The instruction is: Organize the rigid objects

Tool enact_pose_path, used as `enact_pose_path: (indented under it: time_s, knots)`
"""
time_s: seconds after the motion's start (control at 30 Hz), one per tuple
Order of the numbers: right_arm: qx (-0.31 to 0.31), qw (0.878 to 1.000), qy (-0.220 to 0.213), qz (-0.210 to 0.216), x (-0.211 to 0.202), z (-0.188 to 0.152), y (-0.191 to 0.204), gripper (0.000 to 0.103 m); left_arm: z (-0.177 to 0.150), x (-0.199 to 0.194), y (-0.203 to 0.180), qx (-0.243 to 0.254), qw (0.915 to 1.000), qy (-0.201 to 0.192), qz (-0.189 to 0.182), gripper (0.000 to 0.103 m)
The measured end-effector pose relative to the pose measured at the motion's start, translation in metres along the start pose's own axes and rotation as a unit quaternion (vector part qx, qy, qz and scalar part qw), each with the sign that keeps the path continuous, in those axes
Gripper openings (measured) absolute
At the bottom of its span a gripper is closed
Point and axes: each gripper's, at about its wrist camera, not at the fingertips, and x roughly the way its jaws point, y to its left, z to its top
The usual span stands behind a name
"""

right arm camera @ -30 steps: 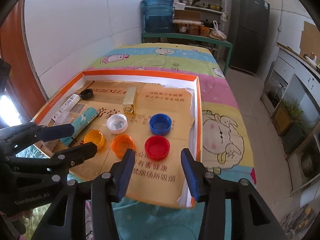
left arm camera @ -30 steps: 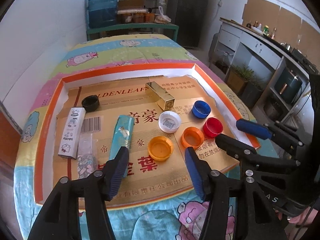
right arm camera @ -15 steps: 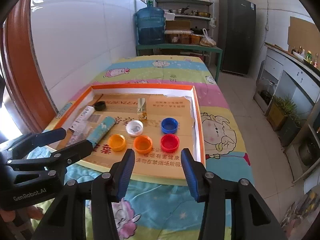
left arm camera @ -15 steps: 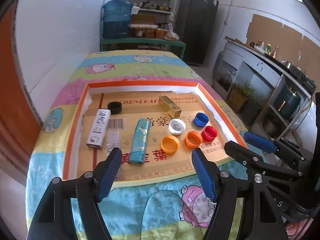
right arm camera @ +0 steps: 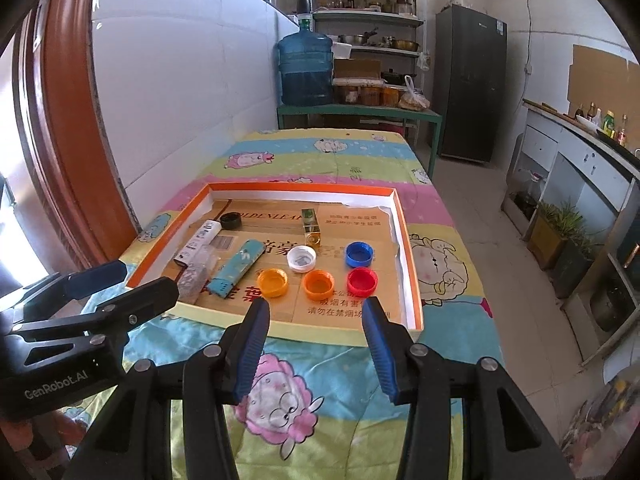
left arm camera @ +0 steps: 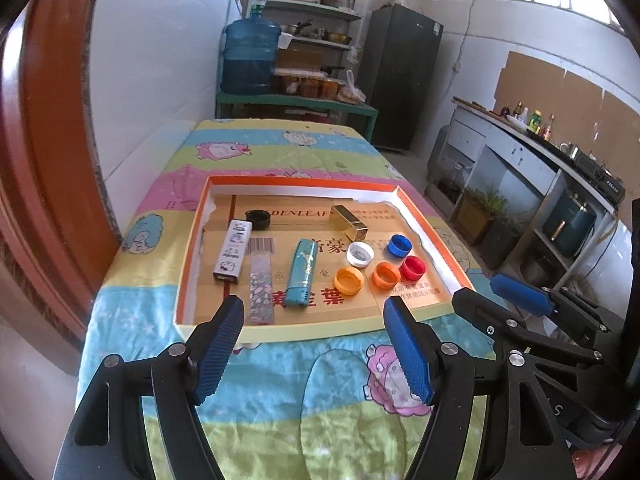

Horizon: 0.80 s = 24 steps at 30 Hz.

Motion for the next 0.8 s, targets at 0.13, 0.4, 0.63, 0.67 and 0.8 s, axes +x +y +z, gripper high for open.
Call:
enact_pose_path:
  time_s: [0.13, 0.4, 0.63, 0.67, 0.8]
  knots:
    - [0.004, 1.000, -0.007, -0.011, -0.010, -0.003, 0.008, 0.048, -0.004, -0.014, 0.004, -0.004, 1.0000, -0.008, 0.004, 0.074]
    - [0.017, 0.999, -0.034, -0.034, -0.036, -0.011, 0.025, 0.048, -0.015, -0.044, 0.008, -0.010, 0.9994, -0.029, 0.018, 0.074]
    - [0.036, 0.997, -0.047, -0.044, -0.055, -0.017, 0.029, 0.048, -0.028, -0.071, 0.006, -0.011, 0.9983, -0.032, 0.048, 0.074]
    - [0.037, 0.997, -0.049, -0.044, -0.058, -0.018, 0.030, 0.048, -0.029, -0.074, 0.006, -0.011, 0.9980, -0.032, 0.054, 0.074]
    - [0.035, 0.997, -0.057, -0.041, -0.073, -0.020, 0.036, 0.048, -0.034, -0.091, 0.004, -0.013, 0.9961, -0.043, 0.076, 0.074]
